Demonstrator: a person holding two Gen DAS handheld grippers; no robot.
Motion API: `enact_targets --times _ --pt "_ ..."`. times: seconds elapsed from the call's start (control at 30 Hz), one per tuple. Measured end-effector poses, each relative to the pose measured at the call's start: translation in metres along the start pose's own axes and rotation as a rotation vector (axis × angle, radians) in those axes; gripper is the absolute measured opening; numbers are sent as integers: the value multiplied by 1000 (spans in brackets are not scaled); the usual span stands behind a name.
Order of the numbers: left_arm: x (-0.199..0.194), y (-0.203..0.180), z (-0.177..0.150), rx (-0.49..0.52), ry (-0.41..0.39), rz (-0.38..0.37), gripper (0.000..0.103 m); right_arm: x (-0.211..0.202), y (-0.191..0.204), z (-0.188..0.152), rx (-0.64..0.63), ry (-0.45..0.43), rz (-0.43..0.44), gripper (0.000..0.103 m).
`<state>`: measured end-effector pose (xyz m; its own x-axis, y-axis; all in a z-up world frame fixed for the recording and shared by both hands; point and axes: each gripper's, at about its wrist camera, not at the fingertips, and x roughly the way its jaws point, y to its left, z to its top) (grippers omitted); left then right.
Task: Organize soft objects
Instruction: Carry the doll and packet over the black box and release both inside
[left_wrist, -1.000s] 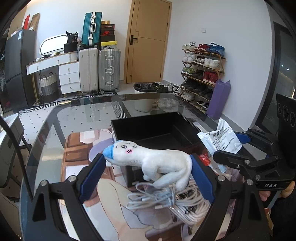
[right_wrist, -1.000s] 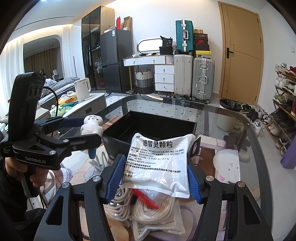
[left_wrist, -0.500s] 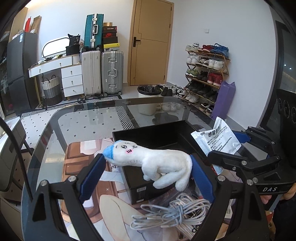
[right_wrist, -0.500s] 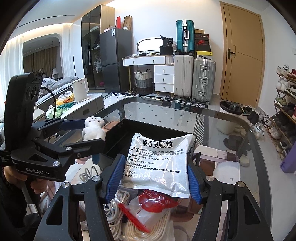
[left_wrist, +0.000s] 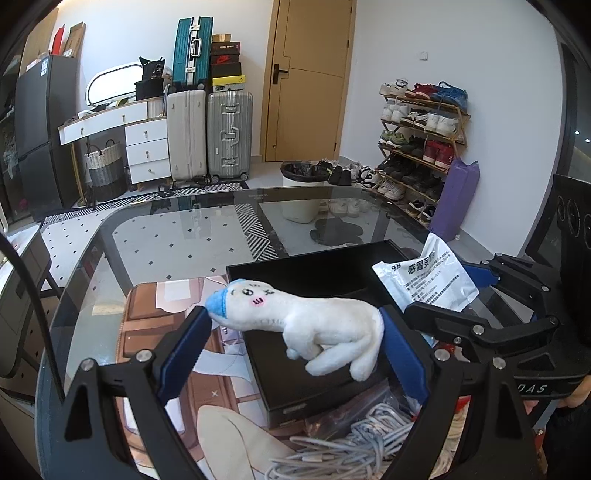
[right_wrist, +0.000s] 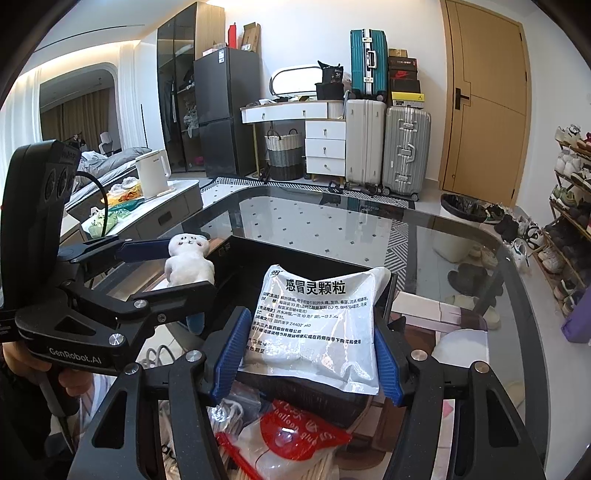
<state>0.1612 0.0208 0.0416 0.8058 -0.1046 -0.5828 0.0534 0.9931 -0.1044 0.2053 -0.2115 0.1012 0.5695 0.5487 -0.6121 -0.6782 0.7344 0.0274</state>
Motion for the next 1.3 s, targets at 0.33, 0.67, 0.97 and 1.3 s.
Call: enact_targets --times 0.33,0.67,0.97,1.3 --pt "12 3 1 -9 22 2 90 17 -8 4 -1 27 -7 69" --pt "10 -2 -1 13 36 -21 91 6 -9 -1 -28 -20 -45 95" --pt "-6 -2 -5 18 10 -19 99 -11 -8 -14 -5 -31 -54 98" --pt "-29 -4 -16 6 -12 16 103 -34 -13 -35 59 -42 -33 102"
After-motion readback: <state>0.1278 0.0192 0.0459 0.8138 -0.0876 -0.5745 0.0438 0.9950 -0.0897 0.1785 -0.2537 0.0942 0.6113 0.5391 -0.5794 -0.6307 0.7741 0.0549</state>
